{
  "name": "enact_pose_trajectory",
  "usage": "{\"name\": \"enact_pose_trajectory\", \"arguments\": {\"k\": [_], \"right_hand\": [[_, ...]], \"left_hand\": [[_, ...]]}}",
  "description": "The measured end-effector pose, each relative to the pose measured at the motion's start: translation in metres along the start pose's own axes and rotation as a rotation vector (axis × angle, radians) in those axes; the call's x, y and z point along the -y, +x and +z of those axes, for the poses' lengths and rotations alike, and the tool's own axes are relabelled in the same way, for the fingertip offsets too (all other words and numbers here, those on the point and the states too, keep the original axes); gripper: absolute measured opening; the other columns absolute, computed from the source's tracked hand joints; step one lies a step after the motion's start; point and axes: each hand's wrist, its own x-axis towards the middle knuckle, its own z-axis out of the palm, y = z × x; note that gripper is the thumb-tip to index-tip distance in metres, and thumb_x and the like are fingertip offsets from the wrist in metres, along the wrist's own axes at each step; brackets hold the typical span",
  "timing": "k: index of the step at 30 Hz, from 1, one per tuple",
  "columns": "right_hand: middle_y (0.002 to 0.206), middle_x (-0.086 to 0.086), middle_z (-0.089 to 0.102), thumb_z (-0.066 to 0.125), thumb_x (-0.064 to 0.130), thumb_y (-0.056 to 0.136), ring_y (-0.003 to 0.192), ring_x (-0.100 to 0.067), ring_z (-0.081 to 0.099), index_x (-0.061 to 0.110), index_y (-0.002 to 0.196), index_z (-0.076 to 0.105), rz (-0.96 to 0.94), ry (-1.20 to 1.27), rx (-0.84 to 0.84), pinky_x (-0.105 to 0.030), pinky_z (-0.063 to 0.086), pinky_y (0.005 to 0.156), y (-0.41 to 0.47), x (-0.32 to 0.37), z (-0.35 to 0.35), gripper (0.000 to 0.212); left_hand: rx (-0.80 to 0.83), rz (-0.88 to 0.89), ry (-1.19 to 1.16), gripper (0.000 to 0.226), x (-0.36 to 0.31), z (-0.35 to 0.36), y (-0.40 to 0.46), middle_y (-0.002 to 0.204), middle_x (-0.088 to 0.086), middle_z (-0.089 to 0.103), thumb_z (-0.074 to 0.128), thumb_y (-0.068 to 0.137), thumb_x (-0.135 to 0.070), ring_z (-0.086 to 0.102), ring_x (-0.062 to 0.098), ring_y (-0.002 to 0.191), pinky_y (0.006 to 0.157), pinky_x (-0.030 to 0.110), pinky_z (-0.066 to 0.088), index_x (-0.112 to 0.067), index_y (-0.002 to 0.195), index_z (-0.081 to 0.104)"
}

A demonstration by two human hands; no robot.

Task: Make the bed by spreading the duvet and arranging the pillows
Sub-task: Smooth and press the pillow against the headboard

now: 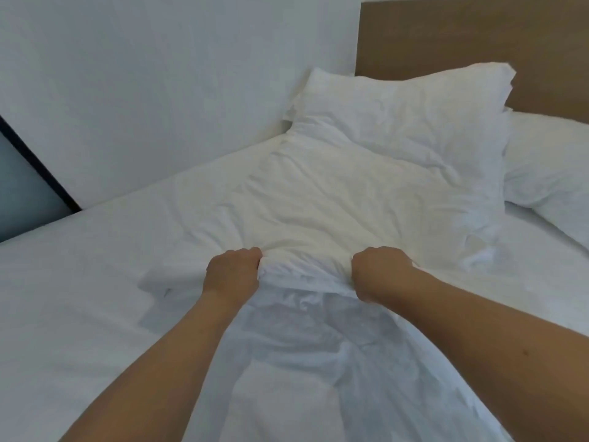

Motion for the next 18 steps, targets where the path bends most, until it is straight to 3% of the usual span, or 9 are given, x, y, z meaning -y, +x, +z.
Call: {"name": "enact_pose_trajectory", "arguments": {"k": [3, 6, 9, 11, 13, 15, 18], "right_hand": [[0.07, 0.004, 0.047, 0.052, 0.008, 0.081, 0.066, -0.018, 0.051, 0.017, 0.082, 0.053, 0.025, -0.072, -0.002, -0.027, 0.041, 0.06, -0.029, -0.009, -0.042, 0.01], [0.078, 0.002, 0.053, 0.052, 0.009, 0.084, 0.078, -0.02, 0.056, 0.012, 0.094, 0.06, 0.039, -0.133, 0.064, -0.028, 0.045, 0.068, -0.062, -0.016, -0.084, 0.013], [0.113, -0.005, 0.061, 0.051, 0.011, 0.091, 0.096, -0.023, 0.058, 0.008, 0.121, 0.06, 0.008, -0.28, 0.174, -0.029, 0.041, 0.074, -0.111, -0.008, -0.127, 0.031], [0.122, -0.01, 0.058, 0.05, 0.013, 0.095, 0.106, -0.024, 0.056, 0.004, 0.127, 0.057, -0.035, -0.389, 0.223, -0.027, 0.037, 0.077, -0.144, 0.0, -0.15, 0.033], [0.106, -0.009, 0.058, 0.051, 0.015, 0.095, 0.099, -0.023, 0.054, 0.005, 0.119, 0.062, -0.048, -0.429, 0.256, -0.027, 0.039, 0.082, -0.175, 0.004, -0.17, 0.028], [0.083, -0.003, 0.055, 0.053, 0.018, 0.092, 0.085, -0.02, 0.052, 0.009, 0.092, 0.065, -0.038, -0.437, 0.261, -0.026, 0.044, 0.084, -0.207, 0.004, -0.19, 0.015], [0.056, -0.002, 0.056, 0.059, 0.022, 0.084, 0.06, -0.018, 0.052, 0.013, 0.064, 0.061, 0.043, -0.379, 0.271, -0.023, 0.043, 0.066, -0.261, -0.001, -0.217, 0.022]], "left_hand": [[-0.041, 0.036, 0.046, 0.011, 0.0, -0.051, -0.008, 0.077, -0.003, 0.06, 0.05, 0.081, -0.014, 0.053, 0.023, 0.066, 0.055, 0.029, 0.03, -0.022, 0.088, 0.052], [-0.041, 0.06, 0.085, 0.015, -0.002, -0.101, -0.029, 0.086, -0.002, 0.064, 0.049, 0.082, -0.016, 0.064, 0.024, 0.079, 0.059, 0.029, 0.034, -0.023, 0.093, 0.056], [-0.014, 0.046, 0.105, 0.016, 0.0, -0.158, -0.056, 0.092, 0.0, 0.065, 0.051, 0.083, -0.016, 0.063, 0.024, 0.084, 0.064, 0.029, 0.04, -0.022, 0.094, 0.06], [-0.019, 0.04, 0.141, 0.017, 0.002, -0.196, -0.077, 0.098, 0.002, 0.064, 0.052, 0.084, -0.018, 0.063, 0.025, 0.089, 0.07, 0.029, 0.042, -0.021, 0.098, 0.062], [-0.025, 0.026, 0.189, 0.023, 0.001, -0.234, -0.098, 0.104, 0.003, 0.064, 0.052, 0.085, -0.021, 0.063, 0.026, 0.095, 0.075, 0.031, 0.046, -0.019, 0.105, 0.061], [0.049, 0.006, 0.224, 0.029, -0.002, -0.274, -0.12, 0.111, 0.004, 0.063, 0.051, 0.086, -0.024, 0.063, 0.026, 0.099, 0.078, 0.032, 0.048, -0.017, 0.113, 0.058], [0.336, -0.024, 0.313, 0.034, -0.016, -0.337, -0.151, 0.112, 0.009, 0.064, 0.06, 0.081, -0.013, 0.062, 0.026, 0.095, 0.07, 0.028, 0.046, -0.008, 0.115, 0.061]]}}
